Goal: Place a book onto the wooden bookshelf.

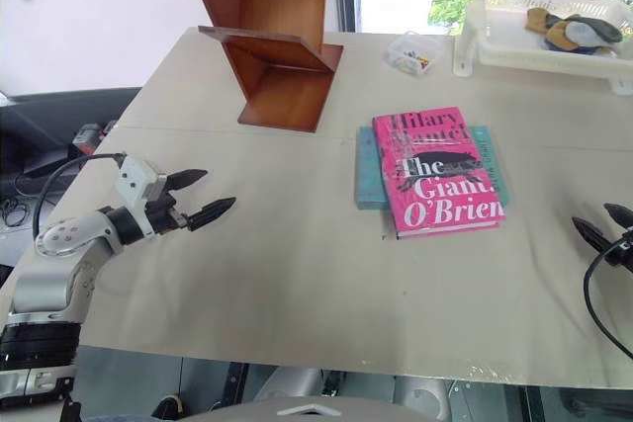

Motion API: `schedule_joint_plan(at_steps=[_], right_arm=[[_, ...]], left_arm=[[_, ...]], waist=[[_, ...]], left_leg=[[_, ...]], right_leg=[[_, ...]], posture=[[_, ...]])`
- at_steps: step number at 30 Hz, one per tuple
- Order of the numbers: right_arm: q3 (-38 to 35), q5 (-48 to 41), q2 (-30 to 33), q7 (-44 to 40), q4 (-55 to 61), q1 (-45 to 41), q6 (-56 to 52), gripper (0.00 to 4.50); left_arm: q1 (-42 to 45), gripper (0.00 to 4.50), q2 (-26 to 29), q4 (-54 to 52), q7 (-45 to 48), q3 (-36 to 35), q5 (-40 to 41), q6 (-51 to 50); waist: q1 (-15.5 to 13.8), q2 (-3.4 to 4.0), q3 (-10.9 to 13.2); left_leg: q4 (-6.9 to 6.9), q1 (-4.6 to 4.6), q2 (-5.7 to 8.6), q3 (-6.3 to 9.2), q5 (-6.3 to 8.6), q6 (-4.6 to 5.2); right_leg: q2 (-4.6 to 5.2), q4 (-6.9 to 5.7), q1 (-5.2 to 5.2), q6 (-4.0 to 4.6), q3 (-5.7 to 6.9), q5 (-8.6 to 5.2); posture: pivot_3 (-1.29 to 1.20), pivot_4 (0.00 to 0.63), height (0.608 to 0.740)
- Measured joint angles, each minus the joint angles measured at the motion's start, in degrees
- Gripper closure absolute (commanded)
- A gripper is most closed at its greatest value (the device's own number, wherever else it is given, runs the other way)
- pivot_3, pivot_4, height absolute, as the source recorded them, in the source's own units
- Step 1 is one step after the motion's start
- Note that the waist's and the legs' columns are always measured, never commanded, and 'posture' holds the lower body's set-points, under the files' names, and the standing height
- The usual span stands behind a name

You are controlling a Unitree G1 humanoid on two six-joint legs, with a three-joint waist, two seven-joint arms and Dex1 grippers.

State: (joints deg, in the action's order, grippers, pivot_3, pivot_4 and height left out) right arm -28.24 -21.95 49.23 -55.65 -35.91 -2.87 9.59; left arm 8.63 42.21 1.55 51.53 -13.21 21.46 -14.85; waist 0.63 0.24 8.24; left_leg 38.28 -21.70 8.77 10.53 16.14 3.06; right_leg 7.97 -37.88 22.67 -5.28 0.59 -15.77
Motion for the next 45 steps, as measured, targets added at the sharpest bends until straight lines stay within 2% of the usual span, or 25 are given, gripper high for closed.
schedule_joint_plan(at_steps=[28, 31, 34, 38, 42, 45], right_arm=[[1.2, 3.8, -0.2, 2.9, -0.6, -3.0, 2.0, 1.35], [3.6, 6.3, -1.9, 7.0, -0.7, -6.5, 2.0, 1.35], [6.9, 10.0, -5.4, 14.6, -1.1, -12.4, 1.0, 1.35], [11.1, 12.8, -8.2, 17.5, -3.4, -17.9, 0.9, 1.35], [14.0, 13.9, -9.1, 16.9, -7.8, -23.6, 1.0, 1.35], [14.9, 13.9, -9.6, 15.1, -10.5, -26.1, 1.8, 1.35]], left_arm=[[0.2, 0.03, 0.2, 1.5, -1.3, 0.0, -1.6, 3.1], [0.9, 0.03, 0.0, 1.5, -1.1, 0.1, -1.3, 3.2], [2.6, 0.03, 0.3, 0.6, 1.8, 1.1, -0.8, 2.9], [3.2, 0.03, 1.2, -5.9, 6.4, 2.1, 4.8, -1.4], [3.8, 0.03, 4.4, -14.4, 11.0, -2.1, 15.6, -7.5], [1.5, 0.03, 8.1, -17.1, 14.8, -4.6, 19.6, -10.1]], waist=[[0.0, 0.0, 0.0], [0.3, 0.0, 0.0], [0.3, 0.01, 0.0], [0.1, -0.02, 0.0], [0.4, -0.02, 0.0], [0.8, 0.0, 0.0]], left_leg=[[-0.01, 0.01, 0.0, -0.02, 0.0, 0.0], [0.01, 0.05, -0.01, -0.07, 0.0, 0.0], [0.02, 0.06, -0.04, -0.11, 0.0, 0.0], [0.0, -0.05, -0.03, -0.07, 0.0, 0.0], [-0.03, -0.09, -0.03, -0.07, 0.0, 0.0], [-0.08, -0.02, -0.06, -0.09, 0.0, 0.0]], right_leg=[[-0.01, -0.01, 0.0, 0.0, -0.02, 0.0], [-0.01, -0.08, 0.01, 0.01, -0.06, 0.01], [-0.03, -0.1, 0.02, 0.04, -0.09, 0.03], [-0.03, -0.01, 0.08, 0.04, -0.09, 0.03], [-0.03, 0.0, 0.16, 0.04, -0.12, 0.02], [-0.1, 0.0, 0.15, 0.05, -0.19, 0.02]], posture=[[0.0, 0.15, 0.74], [0.0, 0.15, 0.74], [0.0, 0.15, 0.74], [0.0, 0.15, 0.74], [0.0, 0.15, 0.74], [0.0, 0.15, 0.74]])
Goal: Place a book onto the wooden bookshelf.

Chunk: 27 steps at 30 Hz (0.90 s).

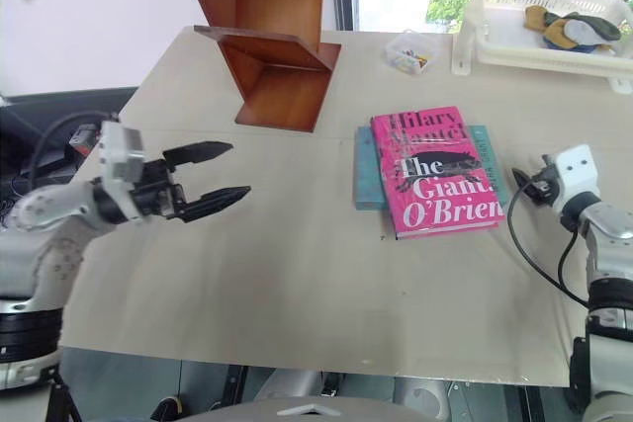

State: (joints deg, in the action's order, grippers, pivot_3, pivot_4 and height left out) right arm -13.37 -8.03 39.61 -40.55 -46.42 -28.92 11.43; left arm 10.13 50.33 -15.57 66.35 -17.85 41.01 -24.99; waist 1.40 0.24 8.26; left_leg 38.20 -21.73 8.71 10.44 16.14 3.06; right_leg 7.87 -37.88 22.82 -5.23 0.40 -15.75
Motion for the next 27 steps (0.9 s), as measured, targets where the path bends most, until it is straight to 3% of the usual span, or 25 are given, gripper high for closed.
schedule_joint_plan(at_steps=[6, 14, 27], right_arm=[[1.4, -0.1, -1.9, -4.6, -6.0, -3.8, 2.1, 1.35], [3.1, -1.1, -5.8, -13.4, -7.4, -6.2, 4.9, 1.35], [6.0, -1.5, -10.2, -20.7, -3.4, -6.3, 5.4, 1.35]], left_arm=[[-4.9, 0.03, 3.5, -1.2, 3.3, -6.4, 2.7, -2.0], [-6.8, 0.03, 3.8, -1.2, 3.5, -6.7, 0.8, -0.5], [-7.6, 0.03, 3.3, -0.8, 3.9, -6.7, 0.7, 0.6]], waist=[[0.8, 0.01, 0.0], [1.0, 0.01, 0.0], [1.0, 0.02, 0.0]], left_leg=[[0.05, 0.04, -0.02, -0.01, -0.01, -0.01], [0.0, 0.03, -0.07, -0.01, 0.0, -0.02], [0.01, 0.03, -0.1, -0.01, 0.0, -0.02]], right_leg=[[-0.24, -0.05, -0.02, 0.02, -0.05, 0.01], [-0.27, 0.01, 0.0, 0.02, -0.08, 0.01], [-0.32, -0.02, 0.03, 0.05, -0.09, 0.03]], posture=[[0.0, 0.15, 0.74], [0.0, 0.15, 0.74], [0.0, 0.15, 0.74]])
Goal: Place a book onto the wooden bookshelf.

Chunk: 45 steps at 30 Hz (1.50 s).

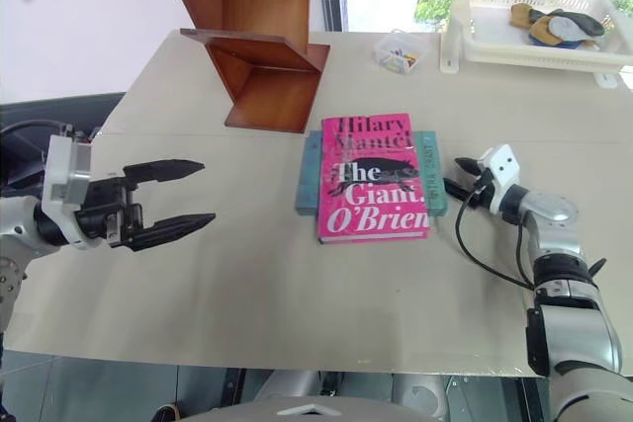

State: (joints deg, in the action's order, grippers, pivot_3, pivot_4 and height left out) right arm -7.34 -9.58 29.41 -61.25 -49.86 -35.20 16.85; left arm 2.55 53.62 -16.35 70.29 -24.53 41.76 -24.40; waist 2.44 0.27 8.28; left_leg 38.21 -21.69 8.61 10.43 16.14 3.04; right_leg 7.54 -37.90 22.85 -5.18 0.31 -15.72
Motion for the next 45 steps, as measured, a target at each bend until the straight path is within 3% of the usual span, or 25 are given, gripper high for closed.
schedule_joint_plan(at_steps=[8, 15, 30, 45], right_arm=[[2.1, 2.2, 0.6, 2.1, 2.9, 0.8, 0.5, 1.35], [1.6, 5.2, 4.5, 11.7, -2.6, -8.2, 4.2, 1.35], [8.4, 6.9, -6.2, 10.0, -1.2, -13.2, 3.1, 1.35], [10.9, 7.4, -10.5, 7.7, -0.7, -15.3, 2.6, 1.35]], left_arm=[[-0.1, 0.03, 0.0, 1.4, 0.9, 0.0, -0.3, 1.3], [-0.2, 0.03, 0.0, 2.0, 1.1, 0.0, -1.0, 1.9], [-0.1, 0.03, 0.0, 2.5, 0.9, 0.1, -1.1, 2.3], [-2.4, 0.03, 0.0, 1.5, -0.3, -0.4, -1.1, 1.8]], waist=[[-0.1, 0.01, 0.0], [0.2, 0.03, 0.0], [0.1, 0.04, 0.0], [0.2, 0.04, 0.0]], left_leg=[[0.0, -0.01, 0.0, 0.0, 0.0, 0.0], [-0.05, 0.0, -0.18, -0.2, 0.01, -0.03], [-0.08, -0.04, -0.35, -0.38, 0.01, -0.05], [-0.1, -0.04, -0.39, -0.42, 0.02, -0.07]], right_leg=[[-0.03, -0.01, 0.02, 0.01, 0.0, 0.0], [-0.04, -0.02, 0.15, 0.09, -0.22, 0.06], [-0.45, -0.03, 0.35, 0.22, -0.45, 0.14], [-0.52, -0.05, 0.46, 0.23, -0.52, 0.15]], posture=[[0.0, 0.15, 0.74], [0.0, 0.15, 0.74], [0.0, 0.15, 0.74], [0.0, 0.15, 0.74]])
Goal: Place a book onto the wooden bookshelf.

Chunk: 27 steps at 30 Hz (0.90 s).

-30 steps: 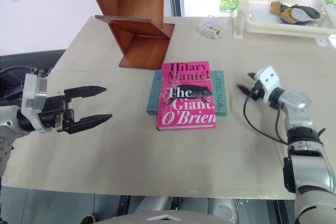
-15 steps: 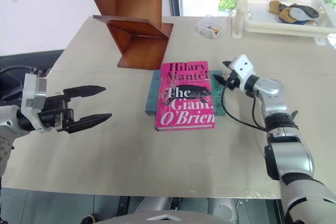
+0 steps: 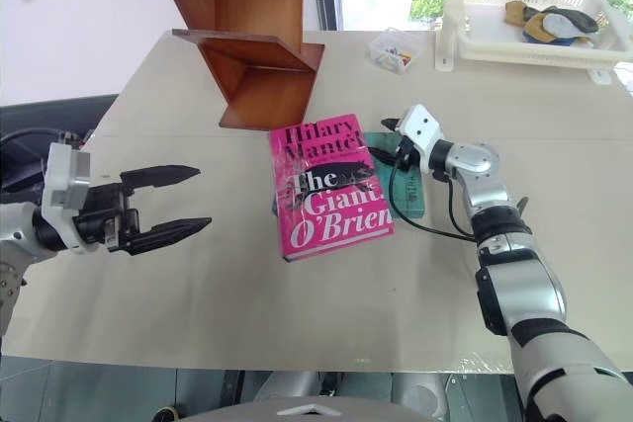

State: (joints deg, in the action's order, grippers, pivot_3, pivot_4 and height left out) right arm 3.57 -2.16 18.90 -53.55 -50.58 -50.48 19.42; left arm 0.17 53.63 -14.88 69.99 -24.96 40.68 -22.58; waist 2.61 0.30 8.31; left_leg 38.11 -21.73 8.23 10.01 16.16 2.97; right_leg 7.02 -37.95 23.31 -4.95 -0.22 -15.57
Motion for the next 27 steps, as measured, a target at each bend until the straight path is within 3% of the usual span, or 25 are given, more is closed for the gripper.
schedule_joint_plan(at_steps=[9, 18, 27], right_arm=[[0.4, 0.4, 2.6, -2.3, 0.0, 0.0, -0.2, 1.35], [-1.3, -9.5, 14.8, -21.7, 15.9, 9.4, -11.8, 1.35], [3.3, -11.4, 12.8, -25.6, 30.0, 15.3, -16.8, 1.35]], left_arm=[[-0.4, 0.03, 0.0, -0.8, -0.6, -0.6, 0.1, -0.7], [-0.4, 0.03, 1.1, -0.7, 0.4, -2.0, 1.0, -1.6], [-0.4, 0.03, 4.3, 2.4, 2.6, -2.0, 0.0, -2.3]], waist=[[-0.2, 0.0, 0.0], [-0.1, -0.01, 0.0], [-0.3, -0.02, 0.0]], left_leg=[[0.0, -0.03, 0.0, -0.01, 0.0, -0.01], [-0.03, -0.08, -0.11, -0.06, 0.01, -0.02], [-0.03, -0.03, -0.4, -0.17, 0.05, -0.13]], right_leg=[[0.0, 0.02, 0.01, 0.01, -0.01, 0.01], [0.06, 0.04, 0.03, 0.01, -0.25, 0.01], [-0.16, 0.04, 0.07, 0.19, -0.32, 0.13]], posture=[[0.0, 0.15, 0.74], [0.0, 0.15, 0.74], [0.0, 0.15, 0.74]])
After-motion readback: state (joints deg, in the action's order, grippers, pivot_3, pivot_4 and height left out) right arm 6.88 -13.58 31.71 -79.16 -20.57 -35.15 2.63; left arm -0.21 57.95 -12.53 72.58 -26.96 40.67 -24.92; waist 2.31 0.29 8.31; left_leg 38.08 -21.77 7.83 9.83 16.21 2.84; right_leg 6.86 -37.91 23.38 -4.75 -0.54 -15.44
